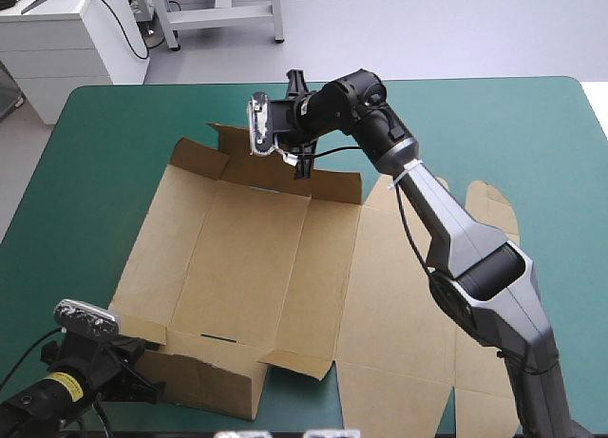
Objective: Fold the box
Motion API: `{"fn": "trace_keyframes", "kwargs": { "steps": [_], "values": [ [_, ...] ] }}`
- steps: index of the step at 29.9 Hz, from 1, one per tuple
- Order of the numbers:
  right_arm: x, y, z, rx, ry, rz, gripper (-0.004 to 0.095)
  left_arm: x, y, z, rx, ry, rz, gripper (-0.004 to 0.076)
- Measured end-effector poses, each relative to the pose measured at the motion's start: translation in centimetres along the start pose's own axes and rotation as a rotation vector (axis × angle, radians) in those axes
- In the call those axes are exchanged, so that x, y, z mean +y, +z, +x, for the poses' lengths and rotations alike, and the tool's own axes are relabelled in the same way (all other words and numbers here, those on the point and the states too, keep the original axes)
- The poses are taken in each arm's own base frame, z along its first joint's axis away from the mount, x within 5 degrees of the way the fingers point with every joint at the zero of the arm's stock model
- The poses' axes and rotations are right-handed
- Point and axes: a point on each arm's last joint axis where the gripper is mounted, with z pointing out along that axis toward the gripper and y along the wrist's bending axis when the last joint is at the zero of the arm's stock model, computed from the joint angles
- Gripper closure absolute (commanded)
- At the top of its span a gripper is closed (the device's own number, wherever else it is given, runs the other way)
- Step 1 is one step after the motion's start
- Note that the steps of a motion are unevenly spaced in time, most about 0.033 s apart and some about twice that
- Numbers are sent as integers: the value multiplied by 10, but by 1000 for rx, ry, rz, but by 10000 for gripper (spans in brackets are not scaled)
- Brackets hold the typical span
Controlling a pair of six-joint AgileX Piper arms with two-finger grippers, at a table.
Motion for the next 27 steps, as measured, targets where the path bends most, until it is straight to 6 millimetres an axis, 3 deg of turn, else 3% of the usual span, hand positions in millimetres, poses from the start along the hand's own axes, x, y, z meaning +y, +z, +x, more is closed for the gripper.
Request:
{"fn": "trace_keyframes", "kwargs": {
  "steps": [5,10,22,27],
  "values": [
    [9,3,-29,-59,-78,28,929,0,0,0,0,0,0,731],
    [15,4,-42,-84,-145,36,929,0,0,0,0,0,0,731],
    [22,6,-32,-37,-295,-69,929,0,0,0,0,0,0,731],
    [13,3,-14,-57,-279,-76,929,0,0,0,0,0,0,731]
  ]
}}
